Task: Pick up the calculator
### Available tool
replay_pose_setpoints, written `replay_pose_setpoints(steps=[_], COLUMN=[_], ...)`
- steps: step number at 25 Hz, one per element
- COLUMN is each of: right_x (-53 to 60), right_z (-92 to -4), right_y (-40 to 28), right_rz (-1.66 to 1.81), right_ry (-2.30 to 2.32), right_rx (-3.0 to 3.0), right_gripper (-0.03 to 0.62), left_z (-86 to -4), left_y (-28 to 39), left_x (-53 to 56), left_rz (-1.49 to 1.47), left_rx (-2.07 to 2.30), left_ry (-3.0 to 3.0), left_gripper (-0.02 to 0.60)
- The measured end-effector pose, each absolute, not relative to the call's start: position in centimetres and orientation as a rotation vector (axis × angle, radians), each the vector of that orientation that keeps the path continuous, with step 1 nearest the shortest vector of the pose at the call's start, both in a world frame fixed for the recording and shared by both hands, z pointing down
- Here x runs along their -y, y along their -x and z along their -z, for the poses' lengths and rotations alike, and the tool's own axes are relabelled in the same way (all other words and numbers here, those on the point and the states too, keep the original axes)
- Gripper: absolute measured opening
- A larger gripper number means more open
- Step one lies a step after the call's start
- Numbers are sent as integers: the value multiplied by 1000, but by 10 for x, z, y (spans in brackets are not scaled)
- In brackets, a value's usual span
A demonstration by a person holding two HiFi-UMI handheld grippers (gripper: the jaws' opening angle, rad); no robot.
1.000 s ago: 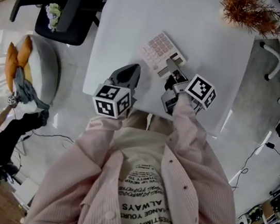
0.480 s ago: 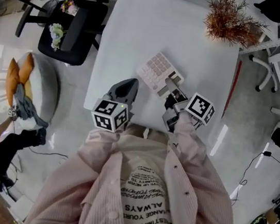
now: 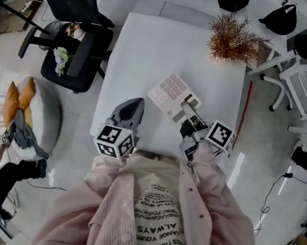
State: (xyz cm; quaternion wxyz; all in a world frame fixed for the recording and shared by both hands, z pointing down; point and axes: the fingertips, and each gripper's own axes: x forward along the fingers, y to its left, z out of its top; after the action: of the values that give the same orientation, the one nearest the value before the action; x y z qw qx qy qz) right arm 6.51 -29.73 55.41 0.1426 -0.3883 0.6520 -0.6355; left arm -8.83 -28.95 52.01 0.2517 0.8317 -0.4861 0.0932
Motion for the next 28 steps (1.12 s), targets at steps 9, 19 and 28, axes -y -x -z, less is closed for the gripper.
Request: replay_pose_setpoints(steps=[9, 19, 28], right_x=[298, 291, 285], right_z=[-506, -461, -429], right_y=[-75, -89, -100], right_rz=[1676, 1538, 1453], right_ry=[1051, 990, 991], right_rx=[-1903, -1872, -1808], right_gripper=[89, 89, 89], left_z=[-485, -444, -421], left_y=[97, 108, 115], left_x=[289, 295, 304], left_rz=[-163, -78, -27], left_rx=[1350, 1404, 1435], left_ry=[-2333, -2419, -2475], left_gripper=[2, 2, 2])
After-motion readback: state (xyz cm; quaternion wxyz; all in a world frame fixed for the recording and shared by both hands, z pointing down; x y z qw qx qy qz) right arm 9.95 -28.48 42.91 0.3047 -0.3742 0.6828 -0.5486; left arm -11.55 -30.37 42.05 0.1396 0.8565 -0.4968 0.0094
